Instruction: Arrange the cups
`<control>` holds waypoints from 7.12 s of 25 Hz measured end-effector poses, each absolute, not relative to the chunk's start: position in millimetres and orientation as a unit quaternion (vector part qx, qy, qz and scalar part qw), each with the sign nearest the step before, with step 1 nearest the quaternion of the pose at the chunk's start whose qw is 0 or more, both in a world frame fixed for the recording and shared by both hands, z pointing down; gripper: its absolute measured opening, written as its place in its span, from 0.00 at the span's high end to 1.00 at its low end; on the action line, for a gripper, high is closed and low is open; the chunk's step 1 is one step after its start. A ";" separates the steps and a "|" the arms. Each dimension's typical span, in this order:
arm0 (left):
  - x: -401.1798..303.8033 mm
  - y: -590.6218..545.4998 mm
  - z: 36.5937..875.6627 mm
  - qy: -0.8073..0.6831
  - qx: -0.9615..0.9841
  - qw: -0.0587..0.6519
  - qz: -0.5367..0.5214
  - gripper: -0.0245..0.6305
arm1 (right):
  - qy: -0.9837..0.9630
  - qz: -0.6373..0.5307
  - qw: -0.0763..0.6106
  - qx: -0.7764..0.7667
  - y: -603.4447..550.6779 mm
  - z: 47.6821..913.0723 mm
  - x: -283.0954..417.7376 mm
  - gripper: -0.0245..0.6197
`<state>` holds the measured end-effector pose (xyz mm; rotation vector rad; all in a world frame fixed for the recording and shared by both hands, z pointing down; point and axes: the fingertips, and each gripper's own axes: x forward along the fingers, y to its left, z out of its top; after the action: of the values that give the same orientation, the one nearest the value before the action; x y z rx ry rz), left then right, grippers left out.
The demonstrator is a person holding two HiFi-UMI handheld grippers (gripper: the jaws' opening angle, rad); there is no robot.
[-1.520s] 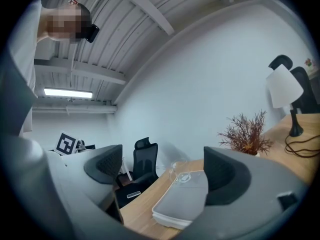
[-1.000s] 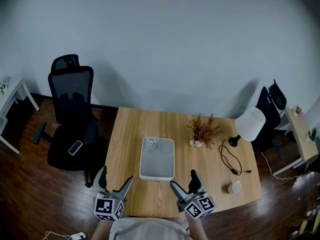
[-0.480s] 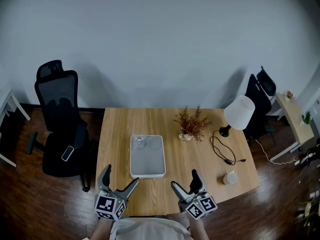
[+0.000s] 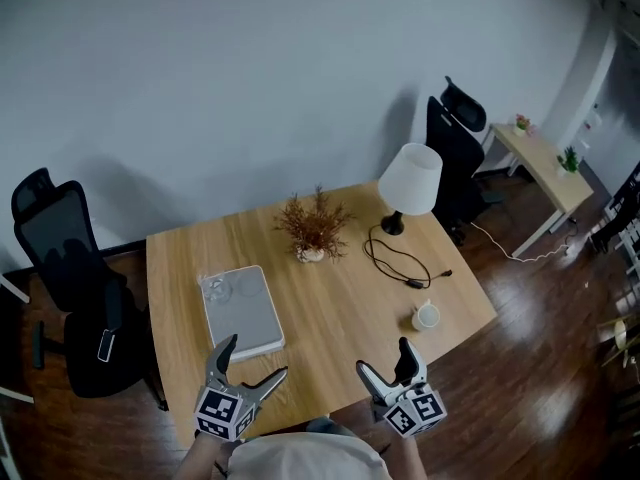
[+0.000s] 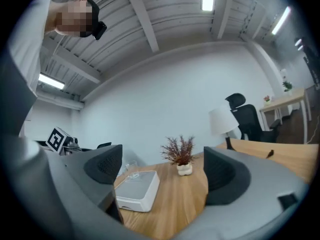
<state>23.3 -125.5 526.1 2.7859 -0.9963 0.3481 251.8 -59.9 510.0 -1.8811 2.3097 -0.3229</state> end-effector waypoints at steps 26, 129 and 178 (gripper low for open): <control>383.8 -64.4 729.3 -0.026 0.952 0.069 0.296 0.15 | 0.593 -0.126 0.088 -0.791 87.8 546.4 429.1 0.18; 42.6 -311.3 650.3 -0.485 0.829 0.129 0.248 0.36 | 0.859 -0.145 0.024 -0.491 -114.8 529.3 188.4 0.18; -14.0 -197.2 574.7 -0.498 0.850 0.143 0.094 0.26 | 0.873 -0.152 0.065 -0.458 -121.2 518.0 123.8 0.18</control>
<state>-14.0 -197.2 574.7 2.4521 -1.4348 0.2712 123.8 -121.2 518.0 -1.3819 2.6358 -0.4588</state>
